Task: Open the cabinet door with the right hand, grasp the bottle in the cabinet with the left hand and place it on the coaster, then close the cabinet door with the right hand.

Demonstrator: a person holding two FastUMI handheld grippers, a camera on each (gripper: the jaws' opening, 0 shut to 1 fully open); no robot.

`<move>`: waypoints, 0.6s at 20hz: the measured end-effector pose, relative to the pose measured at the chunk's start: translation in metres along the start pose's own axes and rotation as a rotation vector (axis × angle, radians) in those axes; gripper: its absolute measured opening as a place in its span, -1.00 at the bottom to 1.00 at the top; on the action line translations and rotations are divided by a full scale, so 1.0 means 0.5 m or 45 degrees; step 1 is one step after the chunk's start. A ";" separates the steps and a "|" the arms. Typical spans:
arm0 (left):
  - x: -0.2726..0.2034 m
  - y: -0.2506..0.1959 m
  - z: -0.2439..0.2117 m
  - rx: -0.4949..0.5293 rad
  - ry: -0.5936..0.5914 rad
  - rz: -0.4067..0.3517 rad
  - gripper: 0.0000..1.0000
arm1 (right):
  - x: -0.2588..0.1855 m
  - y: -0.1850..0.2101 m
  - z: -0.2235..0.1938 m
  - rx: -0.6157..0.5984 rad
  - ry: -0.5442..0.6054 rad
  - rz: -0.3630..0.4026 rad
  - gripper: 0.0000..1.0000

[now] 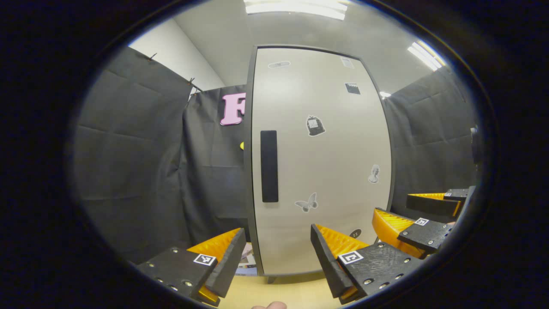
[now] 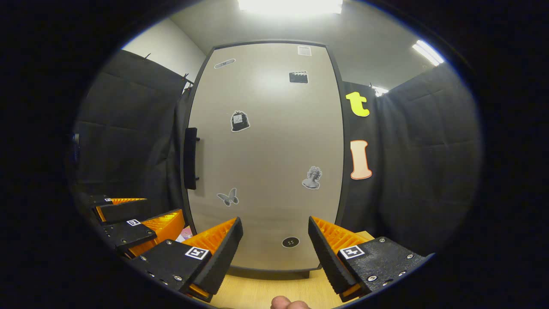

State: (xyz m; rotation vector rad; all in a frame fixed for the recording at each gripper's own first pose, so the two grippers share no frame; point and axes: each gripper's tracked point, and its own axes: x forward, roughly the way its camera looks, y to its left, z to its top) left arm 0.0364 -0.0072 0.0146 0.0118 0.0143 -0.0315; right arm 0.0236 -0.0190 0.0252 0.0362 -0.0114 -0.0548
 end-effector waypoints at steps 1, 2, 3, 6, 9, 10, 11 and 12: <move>0.002 -0.001 0.002 0.001 -0.001 -0.002 0.75 | 0.004 -0.003 0.001 0.001 0.003 -0.003 0.89; 0.001 0.001 0.001 0.007 -0.001 -0.002 0.75 | 0.006 -0.005 0.001 0.003 0.006 -0.007 0.89; 0.003 0.001 0.000 0.011 0.001 -0.002 0.84 | 0.008 -0.005 0.004 0.005 0.008 -0.008 0.89; -0.001 -0.001 -0.003 -0.020 0.002 -0.012 0.75 | 0.018 -0.009 0.008 -0.010 0.014 -0.011 0.89; -0.006 0.008 -0.010 -0.017 0.009 -0.006 0.84 | 0.035 -0.019 0.013 -0.022 0.004 -0.014 0.90; -0.009 0.012 -0.010 -0.014 0.010 -0.001 0.84 | 0.032 -0.019 0.015 -0.026 0.000 -0.013 0.90; -0.013 0.014 -0.010 -0.013 0.008 -0.002 0.84 | 0.036 -0.019 0.019 -0.028 -0.005 -0.010 0.89; -0.018 0.015 -0.010 -0.012 0.002 -0.003 0.84 | 0.045 -0.021 0.024 -0.032 -0.010 -0.008 0.89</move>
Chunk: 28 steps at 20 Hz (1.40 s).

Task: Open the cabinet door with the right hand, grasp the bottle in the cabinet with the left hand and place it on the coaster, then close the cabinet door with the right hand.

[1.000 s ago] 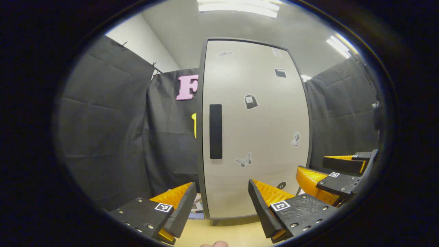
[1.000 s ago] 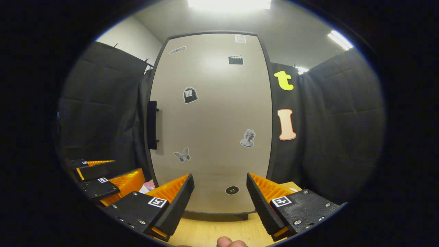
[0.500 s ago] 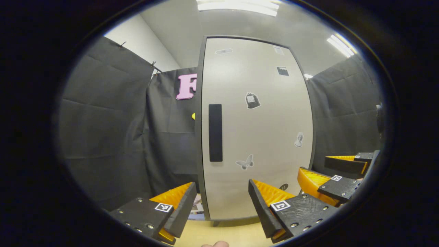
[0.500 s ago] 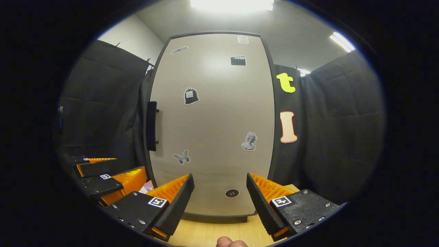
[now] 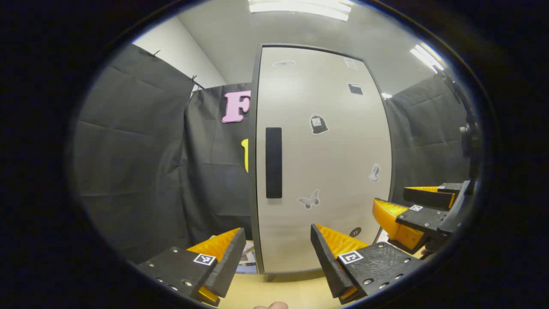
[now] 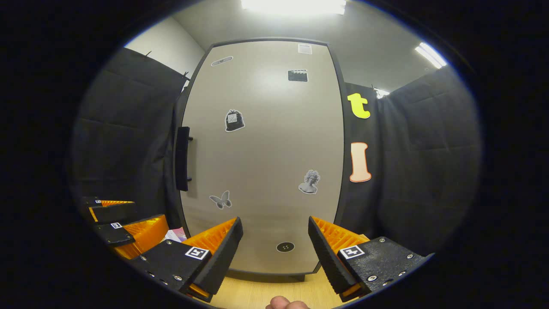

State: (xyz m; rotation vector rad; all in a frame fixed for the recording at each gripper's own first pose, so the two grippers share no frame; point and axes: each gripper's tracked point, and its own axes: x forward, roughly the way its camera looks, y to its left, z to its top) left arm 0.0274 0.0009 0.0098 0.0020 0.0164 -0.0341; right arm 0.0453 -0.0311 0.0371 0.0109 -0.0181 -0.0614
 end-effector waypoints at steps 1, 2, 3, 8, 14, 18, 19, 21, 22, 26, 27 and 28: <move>-0.005 0.001 0.002 0.006 -0.007 -0.003 0.84 | 0.009 0.000 0.006 -0.005 -0.005 0.001 0.89; -0.012 0.005 -0.002 0.023 -0.005 -0.001 0.83 | 0.014 0.002 0.012 -0.008 -0.011 0.007 0.89; -0.020 0.009 -0.005 0.043 -0.004 0.003 0.84 | 0.021 0.009 0.024 -0.006 -0.021 0.021 0.89; -0.067 0.033 -0.027 0.092 0.027 0.030 0.84 | 0.059 0.056 0.077 -0.024 -0.082 0.094 0.89; -0.114 0.101 -0.064 0.076 0.087 0.119 0.66 | 0.094 0.120 0.121 -0.007 -0.115 0.158 0.90; -0.154 0.126 -0.062 0.077 0.074 0.145 0.75 | 0.104 0.179 0.154 -0.006 -0.155 0.218 0.90; -0.167 0.133 -0.063 0.078 0.077 0.160 0.75 | 0.106 0.198 0.160 -0.008 -0.160 0.238 0.89; -0.195 0.138 -0.076 0.057 0.090 0.179 0.66 | 0.112 0.238 0.165 -0.012 -0.163 0.275 0.89; -0.211 0.137 -0.086 0.041 0.101 0.190 0.75 | 0.118 0.259 0.165 -0.018 -0.161 0.289 0.89; -0.275 0.132 -0.138 0.024 0.171 0.196 0.84 | 0.151 0.330 0.151 -0.044 -0.139 0.347 0.91; -0.292 0.138 -0.152 0.051 0.195 0.208 0.75 | 0.162 0.337 0.146 -0.066 -0.136 0.340 0.91; -0.311 0.150 -0.159 0.077 0.208 0.231 0.76 | 0.174 0.340 0.140 -0.097 -0.133 0.321 0.89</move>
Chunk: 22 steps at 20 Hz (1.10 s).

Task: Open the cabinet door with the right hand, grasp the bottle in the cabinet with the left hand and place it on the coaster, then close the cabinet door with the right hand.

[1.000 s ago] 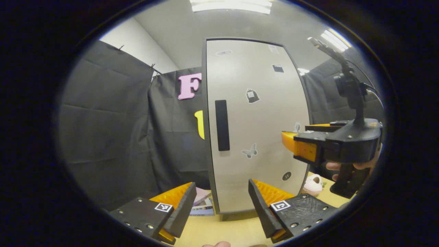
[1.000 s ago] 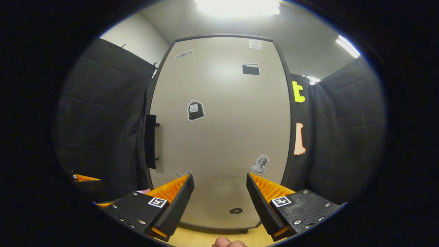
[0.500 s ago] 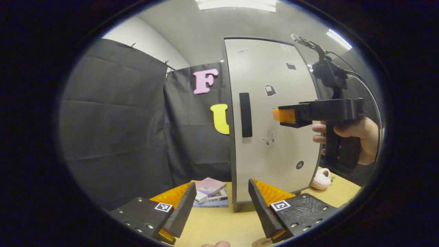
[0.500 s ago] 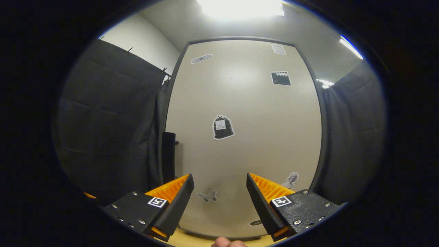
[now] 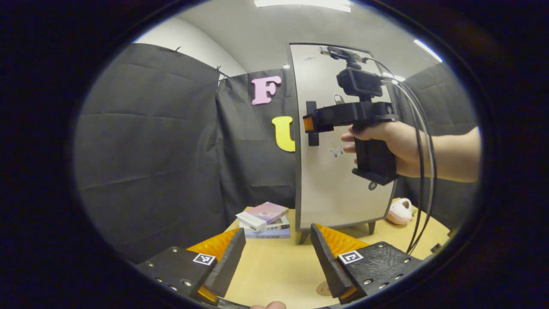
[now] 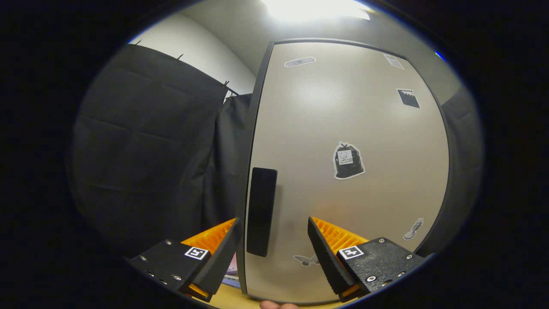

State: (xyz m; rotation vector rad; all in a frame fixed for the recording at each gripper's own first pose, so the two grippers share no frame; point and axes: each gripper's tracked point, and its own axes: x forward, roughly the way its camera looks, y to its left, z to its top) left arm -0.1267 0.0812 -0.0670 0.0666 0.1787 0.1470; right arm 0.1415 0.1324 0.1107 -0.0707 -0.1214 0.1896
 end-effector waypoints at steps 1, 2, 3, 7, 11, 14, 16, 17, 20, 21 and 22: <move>-0.014 0.011 -0.009 0.009 0.008 0.021 0.75 | 0.013 0.011 -0.010 -0.016 0.010 0.012 0.87; -0.021 0.013 -0.017 0.001 0.013 0.034 0.76 | 0.025 0.026 -0.020 -0.017 0.023 0.048 0.85; -0.032 0.018 -0.025 -0.017 0.020 0.051 0.75 | 0.033 0.032 -0.030 -0.031 0.039 0.063 0.83; -0.070 0.065 -0.097 -0.041 0.126 0.158 0.76 | 0.040 0.051 -0.039 -0.111 0.042 0.124 -0.14; -0.099 0.087 -0.104 -0.043 0.132 0.196 0.77 | 0.040 0.054 -0.043 -0.020 0.055 0.217 -0.43; -0.095 0.084 -0.103 -0.022 0.110 0.204 0.76 | 0.035 0.053 -0.044 -0.045 0.078 0.224 -0.52; -0.098 0.083 -0.100 -0.007 0.096 0.194 0.77 | 0.029 0.054 -0.046 -0.007 0.100 0.242 -0.59; -0.099 0.080 -0.094 0.004 0.085 0.181 0.75 | 0.024 0.055 -0.045 0.002 0.113 0.256 -0.59; -0.100 0.073 -0.080 0.007 0.030 0.164 0.84 | -0.004 0.064 -0.039 -0.002 0.134 0.304 -0.59; -0.097 0.060 -0.078 -0.011 0.021 0.133 0.75 | -0.008 0.063 -0.040 0.001 0.138 0.321 -0.59; -0.102 0.038 -0.081 -0.020 0.025 0.106 0.75 | -0.016 0.064 -0.040 0.008 0.144 0.339 -0.59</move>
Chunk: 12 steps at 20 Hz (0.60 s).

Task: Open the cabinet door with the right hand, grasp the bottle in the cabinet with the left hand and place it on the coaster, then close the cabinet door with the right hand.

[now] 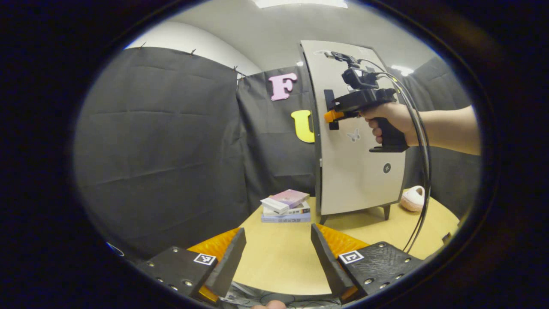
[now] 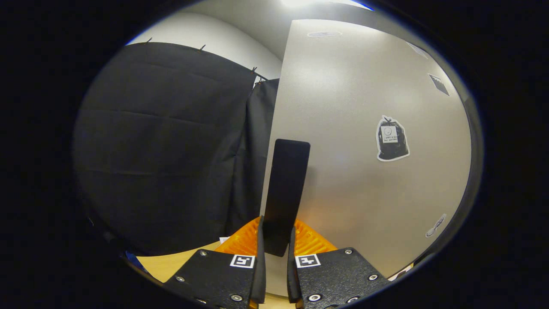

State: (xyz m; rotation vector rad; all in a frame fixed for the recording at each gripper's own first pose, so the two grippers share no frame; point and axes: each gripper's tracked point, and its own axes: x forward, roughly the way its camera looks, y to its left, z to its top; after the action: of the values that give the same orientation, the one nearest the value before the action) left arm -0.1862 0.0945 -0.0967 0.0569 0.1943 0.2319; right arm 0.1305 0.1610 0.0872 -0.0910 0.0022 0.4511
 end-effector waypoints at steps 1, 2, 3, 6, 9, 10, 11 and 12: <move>-0.005 -0.020 -0.009 -0.008 0.008 -0.035 0.75 | -0.012 0.006 0.001 0.002 0.008 0.019 -0.59; -0.008 -0.038 -0.016 -0.029 0.019 -0.083 0.75 | -0.025 0.009 0.003 0.002 0.024 0.040 -0.61; -0.012 -0.053 -0.018 -0.049 0.027 -0.122 0.75 | -0.034 0.010 0.003 0.014 0.042 0.062 -0.59; -0.016 -0.084 0.016 -0.102 -0.025 -0.168 0.76 | -0.064 0.021 0.004 0.017 0.053 0.133 -0.60; -0.021 -0.101 0.043 -0.106 -0.075 -0.130 0.75 | -0.092 0.023 0.003 0.038 0.051 0.190 -0.59; -0.029 -0.110 0.050 -0.108 -0.084 -0.112 0.84 | -0.098 0.020 0.002 0.043 0.049 0.213 -0.60; -0.035 -0.120 0.054 -0.105 -0.089 -0.096 0.84 | -0.101 0.019 0.000 0.047 0.050 0.236 -0.59; -0.044 -0.134 0.056 -0.095 -0.084 -0.087 0.84 | -0.105 0.016 -0.002 0.050 0.055 0.260 -0.59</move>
State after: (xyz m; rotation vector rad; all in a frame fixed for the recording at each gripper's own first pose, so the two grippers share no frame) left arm -0.1867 0.0234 -0.0704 -0.0160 0.1216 0.1688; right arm 0.0799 0.1455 0.0869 -0.0620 0.0630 0.6531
